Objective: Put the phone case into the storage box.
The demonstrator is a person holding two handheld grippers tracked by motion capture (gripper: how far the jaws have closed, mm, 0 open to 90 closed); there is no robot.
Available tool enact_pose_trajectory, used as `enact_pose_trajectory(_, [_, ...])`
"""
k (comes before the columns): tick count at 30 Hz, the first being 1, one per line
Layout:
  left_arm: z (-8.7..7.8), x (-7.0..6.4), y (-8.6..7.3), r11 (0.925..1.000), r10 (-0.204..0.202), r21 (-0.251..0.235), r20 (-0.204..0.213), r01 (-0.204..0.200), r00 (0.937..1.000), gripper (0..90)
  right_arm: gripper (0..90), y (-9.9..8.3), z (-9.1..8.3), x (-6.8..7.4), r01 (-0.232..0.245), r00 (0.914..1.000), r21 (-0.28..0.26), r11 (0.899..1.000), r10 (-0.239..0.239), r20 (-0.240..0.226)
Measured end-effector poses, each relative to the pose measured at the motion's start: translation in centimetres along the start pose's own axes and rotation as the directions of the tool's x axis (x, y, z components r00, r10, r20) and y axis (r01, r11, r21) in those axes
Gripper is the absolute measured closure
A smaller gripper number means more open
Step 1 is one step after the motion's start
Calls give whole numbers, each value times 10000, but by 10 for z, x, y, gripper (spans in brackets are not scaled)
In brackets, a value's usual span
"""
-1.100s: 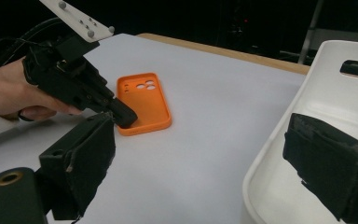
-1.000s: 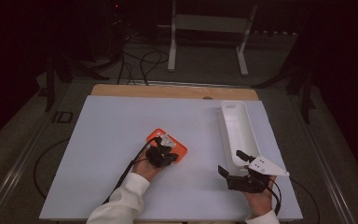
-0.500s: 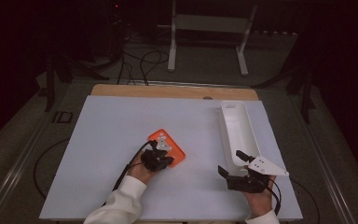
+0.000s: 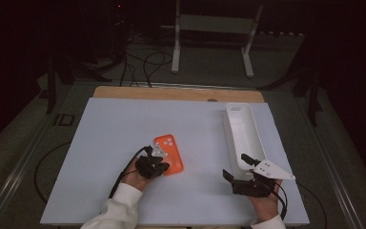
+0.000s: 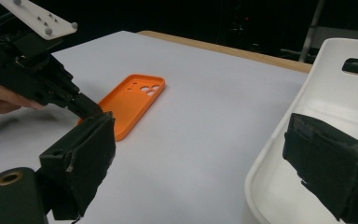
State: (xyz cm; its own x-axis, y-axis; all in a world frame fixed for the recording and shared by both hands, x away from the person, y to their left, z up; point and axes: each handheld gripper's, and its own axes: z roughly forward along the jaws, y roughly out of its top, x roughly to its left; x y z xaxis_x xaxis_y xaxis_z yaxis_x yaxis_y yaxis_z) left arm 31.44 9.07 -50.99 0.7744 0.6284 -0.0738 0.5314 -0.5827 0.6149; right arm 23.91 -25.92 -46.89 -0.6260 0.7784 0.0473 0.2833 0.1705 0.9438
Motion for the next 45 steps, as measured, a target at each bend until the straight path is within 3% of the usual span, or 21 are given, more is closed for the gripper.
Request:
enact_pose_trajectory(11, [-17,15,-19,9988,-498,-30,-645,497,9967,899,91,0,1,0,3,10000,55,10000,-3,9])
enact_pose_trajectory(15, [-24,25,-26,9970,-772,-35,-1132,773,9906,899,91,0,1,0,-12,10000,49,10000,12,10])
enact_pose_trajectory(24, [-30,40,-33,9921,-1256,-148,-1651,1249,9782,899,92,0,1,-1,-26,10000,67,10000,25,39])
enact_pose_trajectory(29, [-30,43,-33,9894,-1449,-213,-1724,1434,9743,898,92,0,1,-1,-49,10000,69,10000,48,49])
enact_pose_trajectory(40, [-30,42,-33,9894,-1452,-302,-1687,1422,9749,893,91,0,1,-1,-25,10000,63,10000,25,39])
enact_pose_trajectory(45, [-36,40,-31,9860,-1558,-838,-1561,1441,9754,875,92,0,1,-1,-32,10000,60,10000,32,47])
